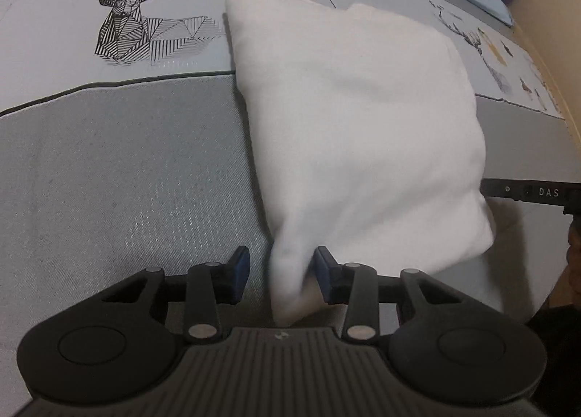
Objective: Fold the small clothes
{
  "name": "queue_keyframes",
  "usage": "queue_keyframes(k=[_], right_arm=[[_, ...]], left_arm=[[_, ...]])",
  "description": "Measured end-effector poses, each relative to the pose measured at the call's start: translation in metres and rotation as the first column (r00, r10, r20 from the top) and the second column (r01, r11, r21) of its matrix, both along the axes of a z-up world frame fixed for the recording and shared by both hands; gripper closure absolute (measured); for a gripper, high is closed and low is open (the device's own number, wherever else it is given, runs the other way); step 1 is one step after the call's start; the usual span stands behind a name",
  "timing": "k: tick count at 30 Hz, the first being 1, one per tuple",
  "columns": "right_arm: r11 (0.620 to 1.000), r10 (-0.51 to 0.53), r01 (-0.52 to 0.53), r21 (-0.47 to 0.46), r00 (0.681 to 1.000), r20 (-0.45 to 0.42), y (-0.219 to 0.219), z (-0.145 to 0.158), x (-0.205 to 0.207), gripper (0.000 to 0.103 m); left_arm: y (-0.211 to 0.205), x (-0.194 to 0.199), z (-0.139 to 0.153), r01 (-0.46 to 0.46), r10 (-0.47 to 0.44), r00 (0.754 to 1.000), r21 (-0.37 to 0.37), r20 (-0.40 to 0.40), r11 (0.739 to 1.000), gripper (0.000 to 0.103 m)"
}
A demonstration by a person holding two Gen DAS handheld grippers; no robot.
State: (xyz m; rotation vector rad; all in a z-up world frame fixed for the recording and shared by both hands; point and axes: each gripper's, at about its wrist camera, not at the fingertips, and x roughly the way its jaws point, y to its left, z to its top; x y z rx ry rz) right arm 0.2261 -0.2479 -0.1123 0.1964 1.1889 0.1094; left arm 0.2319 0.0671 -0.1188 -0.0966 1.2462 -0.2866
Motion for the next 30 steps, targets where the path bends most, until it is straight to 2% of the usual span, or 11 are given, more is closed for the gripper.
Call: queue_keyframes(k=[4, 6, 8, 10, 12, 14, 16, 19, 24, 27, 30], right_arm=[[0.999, -0.026, 0.026, -0.038, 1.000, -0.004, -0.009, 0.003, -0.009, 0.088], [0.996, -0.030, 0.036, -0.085, 0.997, 0.072, -0.009, 0.019, -0.018, 0.087], [0.991, -0.020, 0.045, -0.126, 0.982, 0.189, -0.007, 0.041, -0.031, 0.080], [0.991, 0.011, 0.032, -0.131, 0.949, 0.316, -0.004, 0.067, -0.051, 0.058], [0.989, 0.035, 0.030, -0.146, 0.908, 0.418, 0.000, 0.093, -0.072, 0.045], [0.992, 0.028, 0.040, -0.121, 0.858, 0.513, -0.001, 0.117, -0.098, 0.040], [0.996, 0.003, 0.049, -0.074, 0.818, 0.575, -0.007, 0.137, -0.126, 0.037], [0.997, -0.035, 0.067, -0.029, 0.789, 0.614, -0.009, 0.152, -0.163, 0.033], [0.996, -0.026, 0.074, -0.043, 0.740, 0.672, -0.007, 0.152, -0.220, 0.031], [0.997, -0.002, 0.054, -0.060, 0.757, 0.653, -0.001, 0.142, -0.230, 0.031], [0.996, 0.018, 0.038, -0.075, 0.775, 0.631, 0.005, 0.138, -0.235, 0.031]], left_arm=[[-0.006, -0.015, 0.023, 0.003, -0.011, 0.994, 0.072, 0.110, 0.997, 0.053], [-0.012, -0.029, 0.042, -0.006, -0.022, 0.981, 0.141, 0.194, 0.990, 0.037], [-0.015, -0.048, 0.069, -0.034, -0.022, 0.952, 0.178, 0.304, 0.983, 0.015], [-0.020, -0.066, 0.093, -0.078, -0.006, 0.921, 0.199, 0.391, 0.977, 0.007], [-0.026, -0.089, 0.116, -0.118, 0.014, 0.886, 0.198, 0.463, 0.973, 0.000], [-0.032, -0.112, 0.134, -0.145, 0.032, 0.858, 0.182, 0.513, 0.973, 0.000], [-0.037, -0.138, 0.146, -0.162, 0.064, 0.846, 0.141, 0.529, 0.977, 0.000], [-0.047, -0.173, 0.157, -0.169, 0.099, 0.849, 0.088, 0.519, 0.982, 0.000], [-0.063, -0.225, 0.156, -0.152, 0.060, 0.817, 0.114, 0.573, 0.982, 0.000], [-0.062, -0.235, 0.140, -0.167, 0.095, 0.812, 0.073, 0.575, 0.983, 0.000], [-0.055, -0.225, 0.127, -0.197, 0.152, 0.852, 0.039, 0.502, 0.980, 0.000]])
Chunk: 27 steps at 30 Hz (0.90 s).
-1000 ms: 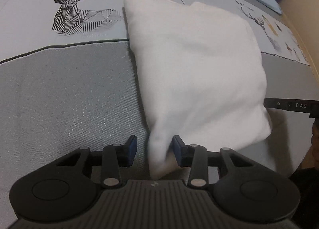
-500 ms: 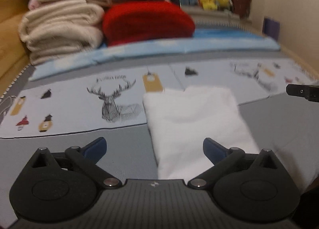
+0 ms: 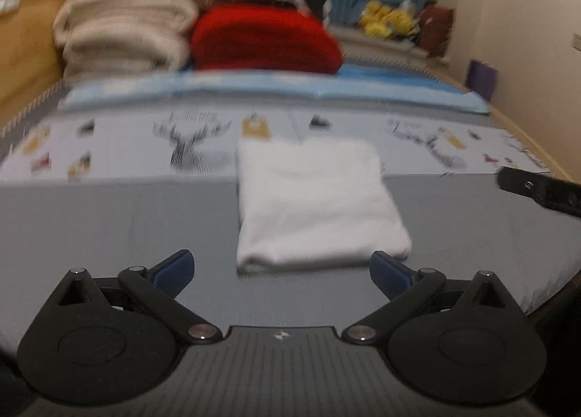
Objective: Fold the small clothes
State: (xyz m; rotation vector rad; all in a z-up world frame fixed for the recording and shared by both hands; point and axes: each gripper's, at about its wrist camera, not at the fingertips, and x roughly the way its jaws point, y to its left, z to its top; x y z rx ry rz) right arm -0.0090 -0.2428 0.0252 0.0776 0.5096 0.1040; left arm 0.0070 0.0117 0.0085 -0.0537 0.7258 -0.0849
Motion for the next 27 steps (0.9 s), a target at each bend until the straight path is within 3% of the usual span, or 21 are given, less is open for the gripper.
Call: queue_keyframes(k=[12, 27], right_arm=[[0.996, 0.034, -0.036, -0.082, 0.999, -0.033, 0.025, -0.014, 0.012, 0.031], [0.994, 0.067, -0.073, -0.080, 0.995, -0.077, 0.031, -0.017, 0.016, 0.031]], left_arm=[[0.005, 0.025, -0.014, -0.079, 0.079, 0.997, 0.063, 0.003, 0.995, 0.000], [0.004, 0.029, -0.016, -0.081, 0.081, 0.997, 0.039, -0.007, 0.996, 0.000]])
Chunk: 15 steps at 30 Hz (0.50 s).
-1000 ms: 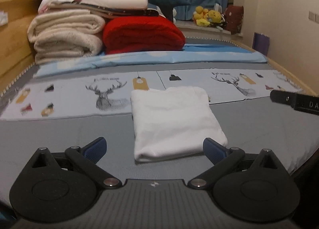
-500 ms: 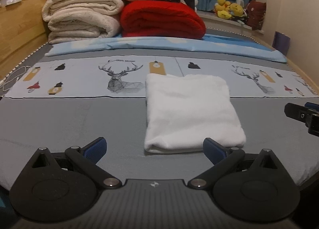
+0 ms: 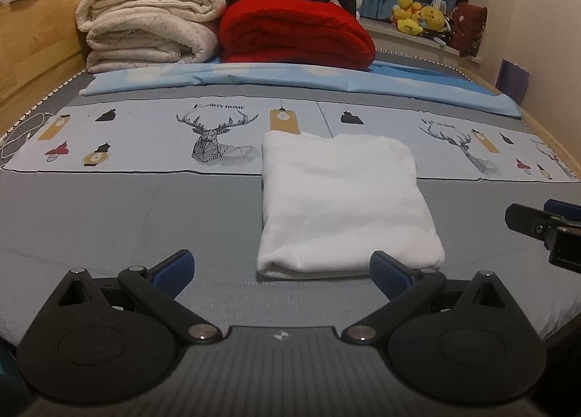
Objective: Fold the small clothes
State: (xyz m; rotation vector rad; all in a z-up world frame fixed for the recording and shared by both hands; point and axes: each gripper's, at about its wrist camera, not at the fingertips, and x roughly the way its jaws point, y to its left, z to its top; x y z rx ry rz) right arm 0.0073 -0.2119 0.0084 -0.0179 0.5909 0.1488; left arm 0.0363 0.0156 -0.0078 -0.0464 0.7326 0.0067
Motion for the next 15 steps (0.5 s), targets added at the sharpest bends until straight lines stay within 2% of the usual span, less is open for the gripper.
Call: queue_keyframes(k=[15], right_arm=[[1.000, 0.008, -0.008, -0.010, 1.000, -0.015, 0.0015, -0.0015, 0.0032, 0.031]], left_arm=[[-0.0037, 0.0021, 0.0003, 0.024, -0.024, 1.000, 0.007, 0.007, 1.000, 0.000]])
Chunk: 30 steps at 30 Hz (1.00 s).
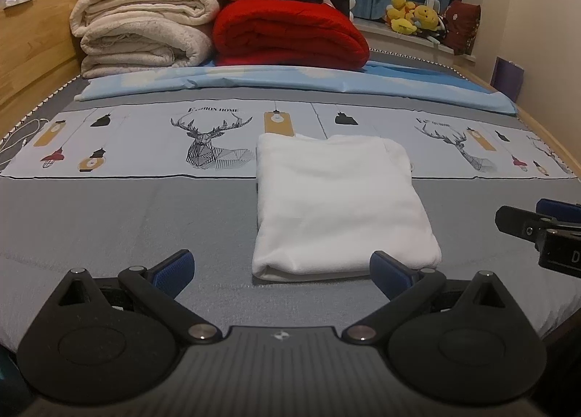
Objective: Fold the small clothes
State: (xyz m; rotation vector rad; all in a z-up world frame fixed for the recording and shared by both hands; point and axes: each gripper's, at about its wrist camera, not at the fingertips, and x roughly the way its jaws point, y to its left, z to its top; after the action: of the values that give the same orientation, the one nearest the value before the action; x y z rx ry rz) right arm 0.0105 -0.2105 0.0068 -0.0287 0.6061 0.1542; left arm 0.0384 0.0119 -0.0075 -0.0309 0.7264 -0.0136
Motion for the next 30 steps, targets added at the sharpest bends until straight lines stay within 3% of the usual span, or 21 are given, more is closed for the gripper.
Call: queue_keyframes(k=[30], right_arm=[[1.000, 0.020, -0.020, -0.024, 1.000, -0.011, 0.0043, -0.0077, 0.0023, 0.031]], left_arm=[[-0.0023, -0.0011, -0.0001, 0.009, -0.009, 1.000, -0.012, 0.004, 1.000, 0.000]])
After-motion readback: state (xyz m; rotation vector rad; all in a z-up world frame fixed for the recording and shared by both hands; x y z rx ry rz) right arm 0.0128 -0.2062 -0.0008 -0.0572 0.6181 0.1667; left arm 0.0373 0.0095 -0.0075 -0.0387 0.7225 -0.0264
